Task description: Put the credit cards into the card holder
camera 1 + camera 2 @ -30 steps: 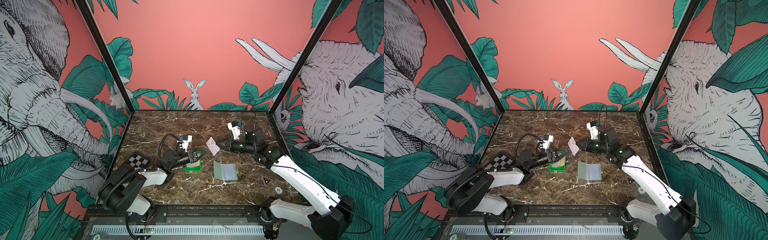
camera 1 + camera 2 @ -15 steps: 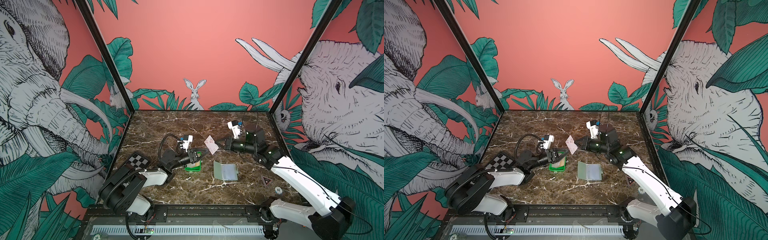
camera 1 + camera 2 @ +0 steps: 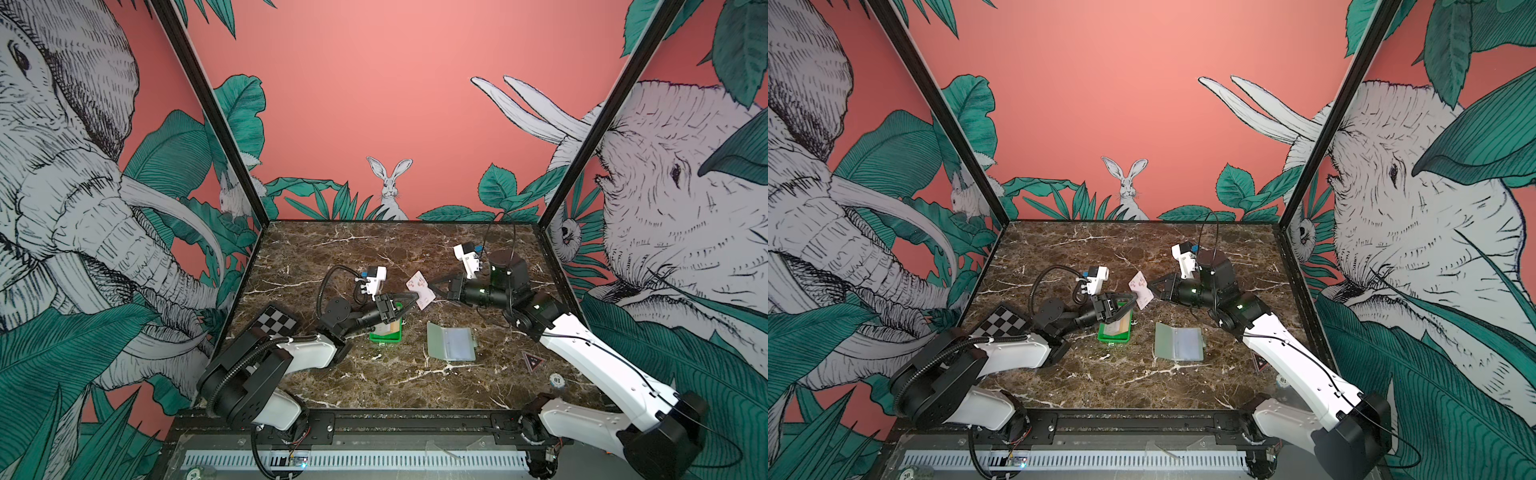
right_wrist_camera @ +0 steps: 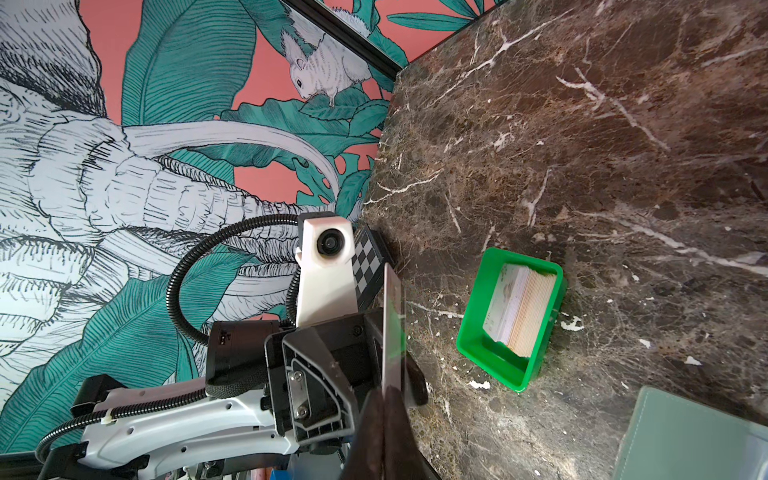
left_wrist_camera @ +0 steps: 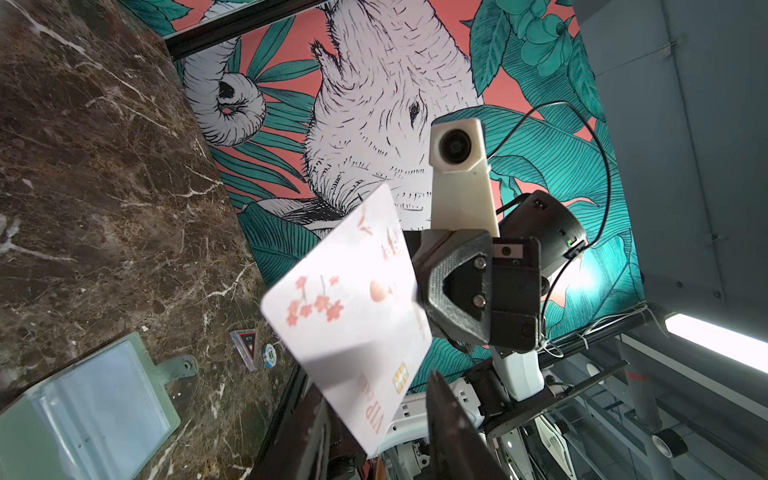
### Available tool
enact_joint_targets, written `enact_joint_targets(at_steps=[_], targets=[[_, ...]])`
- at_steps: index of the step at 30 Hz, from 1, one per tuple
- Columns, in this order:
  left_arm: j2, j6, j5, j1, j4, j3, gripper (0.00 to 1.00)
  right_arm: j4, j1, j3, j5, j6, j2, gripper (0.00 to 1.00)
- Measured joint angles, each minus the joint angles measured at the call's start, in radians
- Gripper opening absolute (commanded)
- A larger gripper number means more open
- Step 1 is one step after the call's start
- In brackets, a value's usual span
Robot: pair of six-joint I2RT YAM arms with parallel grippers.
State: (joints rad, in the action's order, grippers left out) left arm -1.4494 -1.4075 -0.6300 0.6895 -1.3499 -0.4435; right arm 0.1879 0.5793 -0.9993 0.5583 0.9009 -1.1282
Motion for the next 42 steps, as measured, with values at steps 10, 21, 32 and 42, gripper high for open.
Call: enact_joint_targets(at_steps=[10, 21, 32, 42], targets=[[0.000, -0.013, 0.014, 0.000, -0.003, 0.000, 0.22, -0.011, 0.000, 0.030, -0.001, 0.005, 0.000, 0.00], [0.000, -0.015, 0.022, 0.002, -0.002, 0.000, 0.08, 0.028, 0.000, 0.034, -0.025, -0.022, 0.014, 0.00], [0.015, 0.047, 0.021, 0.003, 0.124, 0.000, 0.02, 0.157, 0.000, 0.068, -0.122, -0.098, 0.080, 0.07], [0.111, 0.239, 0.057, 0.109, 0.496, -0.051, 0.05, 0.365, 0.000, 0.166, -0.300, -0.188, 0.189, 0.13]])
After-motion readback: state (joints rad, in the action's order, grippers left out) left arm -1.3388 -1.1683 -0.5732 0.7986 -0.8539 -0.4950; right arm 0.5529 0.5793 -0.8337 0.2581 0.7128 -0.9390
